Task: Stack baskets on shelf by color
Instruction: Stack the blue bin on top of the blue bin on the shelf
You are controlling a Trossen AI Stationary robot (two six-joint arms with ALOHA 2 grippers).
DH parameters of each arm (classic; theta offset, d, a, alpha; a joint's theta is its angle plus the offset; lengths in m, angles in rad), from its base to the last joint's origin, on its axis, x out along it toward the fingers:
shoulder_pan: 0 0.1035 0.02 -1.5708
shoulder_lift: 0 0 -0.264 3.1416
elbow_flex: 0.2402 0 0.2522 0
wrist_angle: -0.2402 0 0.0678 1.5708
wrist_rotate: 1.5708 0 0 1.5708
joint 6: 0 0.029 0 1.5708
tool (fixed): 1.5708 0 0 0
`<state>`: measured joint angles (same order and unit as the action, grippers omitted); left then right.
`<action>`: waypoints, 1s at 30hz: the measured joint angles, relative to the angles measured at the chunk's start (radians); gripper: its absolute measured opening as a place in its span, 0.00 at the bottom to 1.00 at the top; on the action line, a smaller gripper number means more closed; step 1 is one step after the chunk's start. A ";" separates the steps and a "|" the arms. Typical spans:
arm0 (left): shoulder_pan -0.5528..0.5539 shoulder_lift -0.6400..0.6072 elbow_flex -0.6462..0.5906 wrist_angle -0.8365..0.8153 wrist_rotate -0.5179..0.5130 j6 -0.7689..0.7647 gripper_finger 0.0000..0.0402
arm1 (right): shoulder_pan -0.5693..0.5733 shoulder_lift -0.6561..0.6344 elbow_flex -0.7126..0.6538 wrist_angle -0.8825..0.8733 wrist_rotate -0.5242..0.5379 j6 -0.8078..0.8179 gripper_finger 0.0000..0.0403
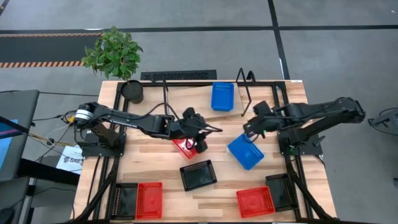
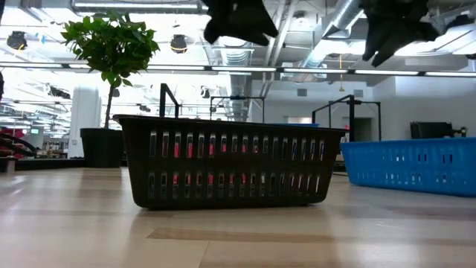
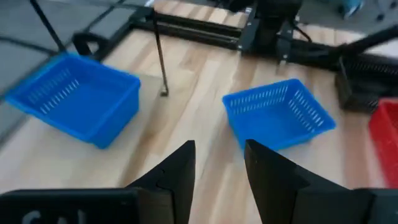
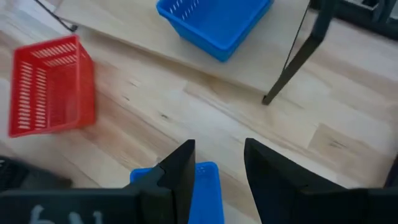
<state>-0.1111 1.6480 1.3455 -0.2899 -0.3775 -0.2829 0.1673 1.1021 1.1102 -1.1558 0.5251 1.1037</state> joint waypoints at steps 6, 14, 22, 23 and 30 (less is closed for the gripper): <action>0.041 0.130 0.000 0.170 0.082 -0.078 0.32 | 0.092 -0.022 0.000 -0.007 0.049 0.077 0.40; 0.063 0.276 0.001 0.290 0.281 0.021 0.32 | 0.149 0.006 -0.001 -0.034 0.060 0.101 0.40; 0.019 0.362 0.096 0.300 0.291 0.300 0.32 | 0.152 0.013 -0.001 -0.042 0.062 0.103 0.40; 0.010 0.380 0.126 0.303 0.293 0.338 0.32 | 0.152 0.013 -0.001 -0.046 0.066 0.103 0.40; -0.032 0.513 0.315 0.127 0.291 0.592 0.32 | 0.152 0.009 -0.001 -0.045 0.075 0.103 0.40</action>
<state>-0.1432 2.1613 1.6607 -0.1626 -0.0866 0.3088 0.3195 1.1110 1.1095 -1.2005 0.6003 1.2068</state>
